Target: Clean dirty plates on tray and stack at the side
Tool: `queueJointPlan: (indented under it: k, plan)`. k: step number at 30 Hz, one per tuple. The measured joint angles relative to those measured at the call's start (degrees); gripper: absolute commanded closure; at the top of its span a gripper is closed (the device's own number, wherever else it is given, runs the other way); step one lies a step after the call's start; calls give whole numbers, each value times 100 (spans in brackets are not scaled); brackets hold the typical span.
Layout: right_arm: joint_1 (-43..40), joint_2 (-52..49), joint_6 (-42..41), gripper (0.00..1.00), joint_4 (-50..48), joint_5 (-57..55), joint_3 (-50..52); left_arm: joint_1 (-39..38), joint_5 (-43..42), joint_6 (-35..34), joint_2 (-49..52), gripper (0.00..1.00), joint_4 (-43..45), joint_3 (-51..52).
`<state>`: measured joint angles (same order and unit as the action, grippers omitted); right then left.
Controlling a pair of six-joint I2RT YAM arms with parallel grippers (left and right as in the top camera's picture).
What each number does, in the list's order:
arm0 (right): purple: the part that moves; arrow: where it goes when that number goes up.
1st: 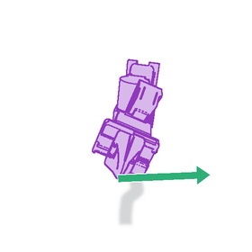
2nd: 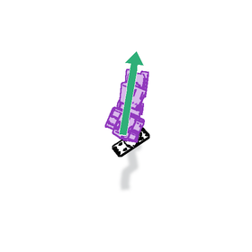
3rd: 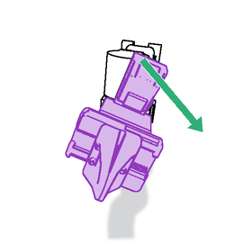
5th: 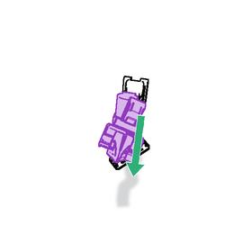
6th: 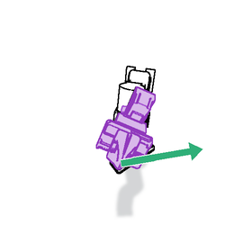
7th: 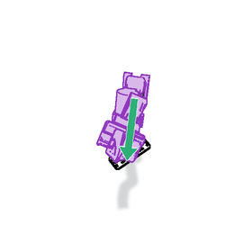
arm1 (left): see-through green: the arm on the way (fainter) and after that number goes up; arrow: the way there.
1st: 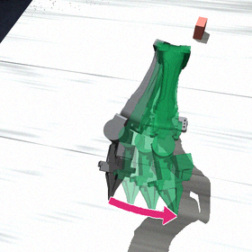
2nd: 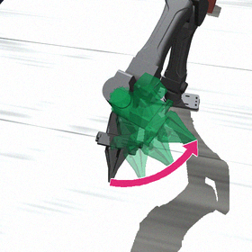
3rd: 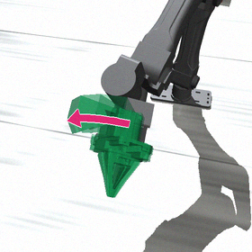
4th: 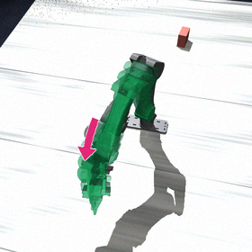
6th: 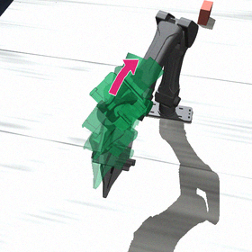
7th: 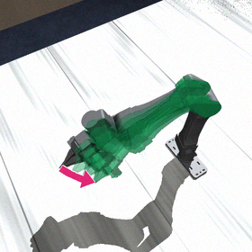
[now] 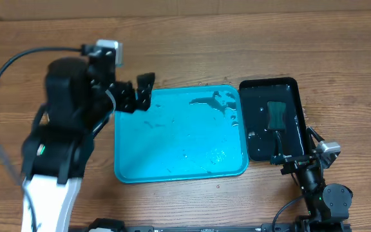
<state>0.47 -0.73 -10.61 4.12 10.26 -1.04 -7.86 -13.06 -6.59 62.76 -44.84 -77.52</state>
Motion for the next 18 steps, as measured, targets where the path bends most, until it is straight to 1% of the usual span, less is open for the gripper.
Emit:
queueJointPlan:
  k: [5,8,12,15,18]
  plan:
    - [-2,0,0,0,-4,0,0,0,254,85,-798,0,-1139,9]
    - [0,0,4,0,-2,0,0,0,367,85,-1241,0,-1464,219]
    - [-2,0,13,0,-2,0,0,0,468,87,-1993,0,-1449,1082]
    - [-2,0,11,0,-7,0,0,0,505,85,-2651,0,-1082,1950]
    - [-2,0,11,0,-2,-2,0,0,520,87,-3416,0,-483,2767]
